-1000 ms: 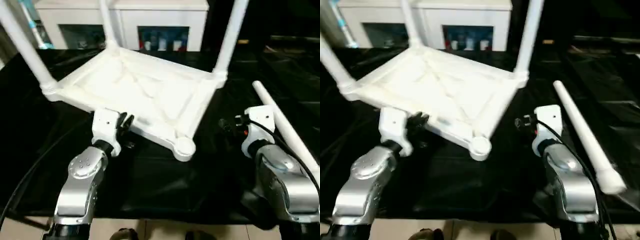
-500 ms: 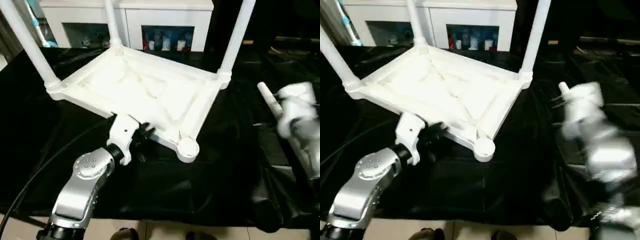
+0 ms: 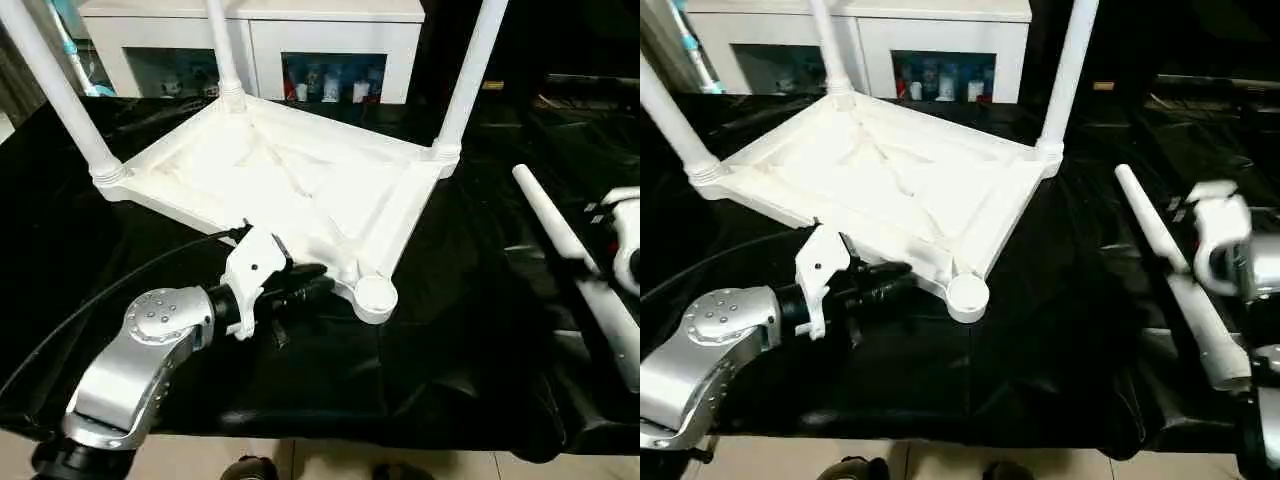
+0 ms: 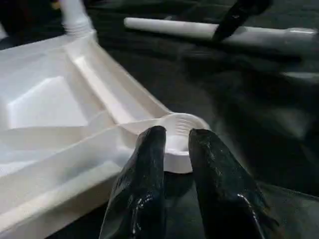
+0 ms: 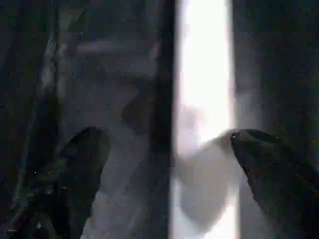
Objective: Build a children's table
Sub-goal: Pick table leg
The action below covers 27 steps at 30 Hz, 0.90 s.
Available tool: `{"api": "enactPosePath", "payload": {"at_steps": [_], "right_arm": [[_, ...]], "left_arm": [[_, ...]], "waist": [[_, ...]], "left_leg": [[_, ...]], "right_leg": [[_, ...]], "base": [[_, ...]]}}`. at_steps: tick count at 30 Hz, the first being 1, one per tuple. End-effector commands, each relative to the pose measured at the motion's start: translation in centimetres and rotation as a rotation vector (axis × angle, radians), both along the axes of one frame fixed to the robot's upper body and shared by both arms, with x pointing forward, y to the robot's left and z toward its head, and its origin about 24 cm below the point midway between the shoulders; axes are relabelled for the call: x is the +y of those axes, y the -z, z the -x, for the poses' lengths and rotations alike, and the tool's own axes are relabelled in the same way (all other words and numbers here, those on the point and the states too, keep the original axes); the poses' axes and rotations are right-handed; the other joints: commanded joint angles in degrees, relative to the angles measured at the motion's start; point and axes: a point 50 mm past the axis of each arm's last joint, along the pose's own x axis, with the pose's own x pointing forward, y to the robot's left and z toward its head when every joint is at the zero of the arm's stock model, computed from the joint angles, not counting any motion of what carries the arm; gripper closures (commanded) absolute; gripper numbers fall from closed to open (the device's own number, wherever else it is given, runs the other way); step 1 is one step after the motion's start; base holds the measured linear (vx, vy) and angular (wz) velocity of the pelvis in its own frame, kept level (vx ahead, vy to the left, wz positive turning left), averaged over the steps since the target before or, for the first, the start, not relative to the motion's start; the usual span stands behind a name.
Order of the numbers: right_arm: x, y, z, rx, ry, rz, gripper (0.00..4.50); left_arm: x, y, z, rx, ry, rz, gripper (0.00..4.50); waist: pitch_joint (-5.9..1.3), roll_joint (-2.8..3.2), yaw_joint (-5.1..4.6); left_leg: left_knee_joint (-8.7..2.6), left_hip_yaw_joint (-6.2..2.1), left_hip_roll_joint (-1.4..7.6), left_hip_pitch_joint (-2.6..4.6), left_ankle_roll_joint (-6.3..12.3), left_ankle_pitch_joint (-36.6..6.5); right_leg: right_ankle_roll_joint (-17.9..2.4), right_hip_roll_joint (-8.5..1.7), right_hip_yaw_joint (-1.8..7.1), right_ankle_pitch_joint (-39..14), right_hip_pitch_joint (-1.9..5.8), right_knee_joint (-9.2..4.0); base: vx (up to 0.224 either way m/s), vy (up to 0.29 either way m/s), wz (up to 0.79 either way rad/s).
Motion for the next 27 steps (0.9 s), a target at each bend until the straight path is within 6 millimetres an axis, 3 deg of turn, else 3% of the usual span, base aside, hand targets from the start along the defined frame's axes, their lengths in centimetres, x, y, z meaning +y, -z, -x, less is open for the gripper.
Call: {"api": "enactPosePath", "payload": {"at_steps": [1, 5, 18, 27], "right_arm": [[-0.7, 0.1, 0.4, 0.06, -0.002, 0.011, 0.59], [-1.4, 1.1, 1.0, 0.121, 0.01, 0.012, 1.04], [-1.9, 1.5, 1.2, 0.155, 0.009, 0.011, 2.24], [-2.0, 1.6, 1.1, 0.152, 0.009, 0.002, 2.69]], "left_arm": [[-0.3, -0.3, 0.4, 0.003, 0.041, -0.01, 3.45], [0.0, -0.5, 0.5, 0.011, 0.045, -0.014, 3.45], [-0.1, -1.3, -0.2, -0.08, -0.051, 0.087, 3.45], [-0.1, -0.6, -0.6, -0.034, -0.071, 0.013, 3.45]], "waist": [[-4.11, -1.33, 0.3], [-4.01, -1.37, 0.22], [-4.06, -1.58, -0.1], [-4.22, -1.64, -0.08]], "left_leg": [[-3.27, -0.44, 2.06, 1.57, 2.29, -17.1], [-3.26, -0.45, 2.0, 1.5, 1.6, -18.1], [-3.1, -0.52, 1.98, 1.45, 1.08, -20.8], [-2.99, -0.59, 1.99, 1.45, 0.91, -21.3]], "right_leg": [[-15.2, -1.76, 1.19, -17.5, 2.44, -4.13], [-14.2, -1.76, 1.24, -19.9, 2.31, -4.42], [-12.8, -1.73, 1.04, -23.8, 1.99, -4.79], [-11.7, -1.63, 1.03, -25.2, 1.75, -4.66]], "base": [[0.0, 0.0, 0.0], [0.0, 0.0, 0.0], [0.0, 0.0, 0.0], [0.0, 0.0, 0.0]]}}
